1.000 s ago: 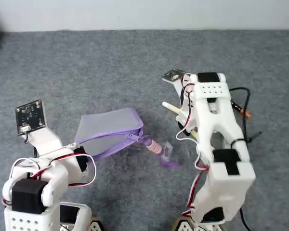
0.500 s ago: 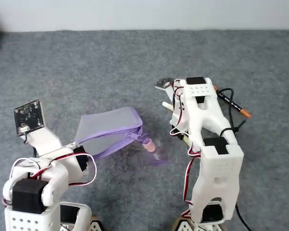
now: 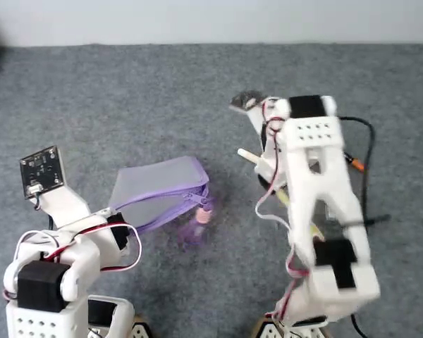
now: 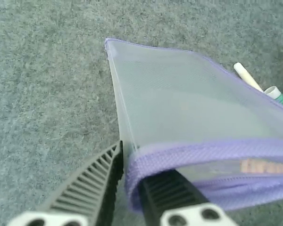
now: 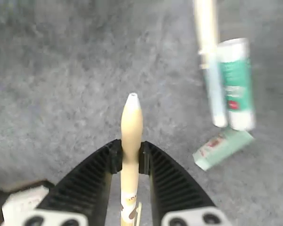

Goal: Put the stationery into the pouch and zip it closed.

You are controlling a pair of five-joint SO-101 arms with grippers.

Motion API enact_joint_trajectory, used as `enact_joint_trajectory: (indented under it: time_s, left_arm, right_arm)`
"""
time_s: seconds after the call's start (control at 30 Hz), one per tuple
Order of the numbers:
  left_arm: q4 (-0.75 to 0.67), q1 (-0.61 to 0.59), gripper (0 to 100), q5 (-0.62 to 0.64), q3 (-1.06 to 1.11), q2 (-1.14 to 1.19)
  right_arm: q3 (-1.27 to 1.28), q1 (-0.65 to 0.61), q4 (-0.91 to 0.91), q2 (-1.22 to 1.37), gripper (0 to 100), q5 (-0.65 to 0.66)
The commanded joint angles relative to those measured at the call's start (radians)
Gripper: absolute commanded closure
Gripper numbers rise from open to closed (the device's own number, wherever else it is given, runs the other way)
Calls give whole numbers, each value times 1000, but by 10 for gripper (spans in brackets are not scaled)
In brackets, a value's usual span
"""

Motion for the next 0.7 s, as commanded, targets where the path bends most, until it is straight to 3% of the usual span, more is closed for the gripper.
enact_joint_trajectory:
  time_s: [0.0, 0.2, 0.37, 0.53, 0.67]
  left_arm:
    - [-14, 5, 987, 11, -74, 35]
    - [40, 5, 987, 14, -196, 249]
    - [40, 5, 987, 14, -249, 338]
    - [40, 5, 987, 14, -248, 384]
    - [26, 5, 987, 15, -248, 419]
  right_arm:
    - [29, -33, 44, -269, 989, -146]
    - [126, -139, 44, -598, 989, -302]
    - [130, -291, 7, -768, 989, -543]
    - [141, -447, -274, -885, 989, -850]
    - [233, -518, -522, -903, 989, -881]
